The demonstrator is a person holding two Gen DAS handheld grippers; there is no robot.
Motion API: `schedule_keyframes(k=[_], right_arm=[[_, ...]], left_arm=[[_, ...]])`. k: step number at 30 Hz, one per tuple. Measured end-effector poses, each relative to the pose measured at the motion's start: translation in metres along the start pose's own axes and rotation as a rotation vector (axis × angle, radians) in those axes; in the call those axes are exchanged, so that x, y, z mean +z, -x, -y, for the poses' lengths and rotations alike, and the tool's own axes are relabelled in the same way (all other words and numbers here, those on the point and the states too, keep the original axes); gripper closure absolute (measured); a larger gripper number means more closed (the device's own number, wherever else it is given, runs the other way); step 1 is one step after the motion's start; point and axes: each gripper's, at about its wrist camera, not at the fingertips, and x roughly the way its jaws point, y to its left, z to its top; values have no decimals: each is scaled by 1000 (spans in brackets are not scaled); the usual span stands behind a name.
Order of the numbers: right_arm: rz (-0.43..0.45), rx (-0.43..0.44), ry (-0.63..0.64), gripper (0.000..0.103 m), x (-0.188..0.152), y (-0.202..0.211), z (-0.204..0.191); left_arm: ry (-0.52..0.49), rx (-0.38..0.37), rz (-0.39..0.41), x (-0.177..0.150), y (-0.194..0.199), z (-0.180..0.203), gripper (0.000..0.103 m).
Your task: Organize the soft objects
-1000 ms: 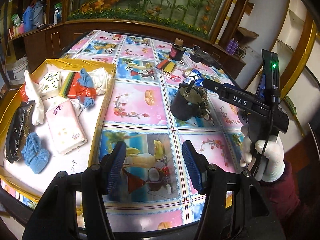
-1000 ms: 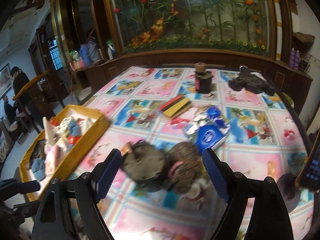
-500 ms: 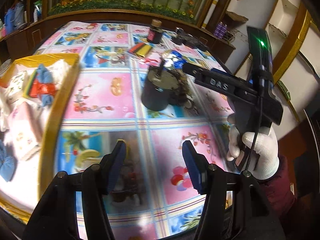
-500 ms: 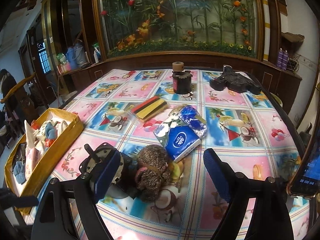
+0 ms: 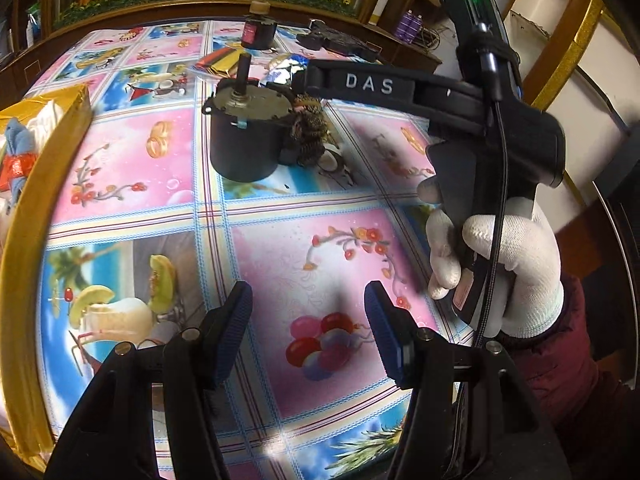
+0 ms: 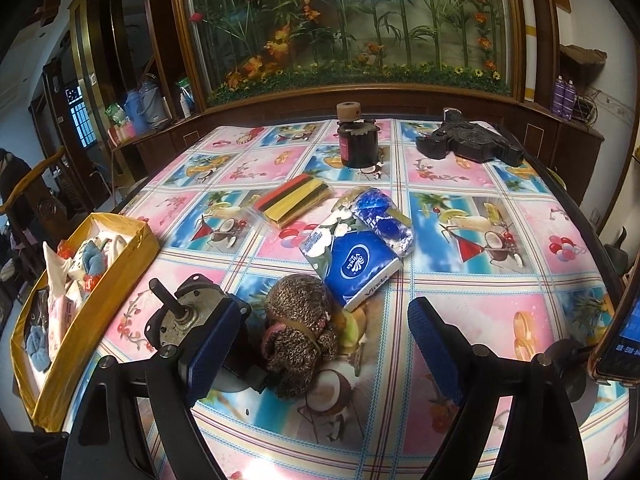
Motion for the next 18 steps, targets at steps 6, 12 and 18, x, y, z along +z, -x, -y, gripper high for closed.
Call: schedule_keyframes(k=[6, 12, 18], right_arm=[[-12, 21, -25, 16, -1, -3, 2], [-11, 20, -26, 15, -1, -4, 3], [-11, 19, -26, 14, -1, -4, 3]], left_arm=[[-8, -7, -14, -3, -9, 1, 46], [-16, -21, 1, -3, -10, 0, 40], [-19, -41, 20, -7, -11, 4, 21]])
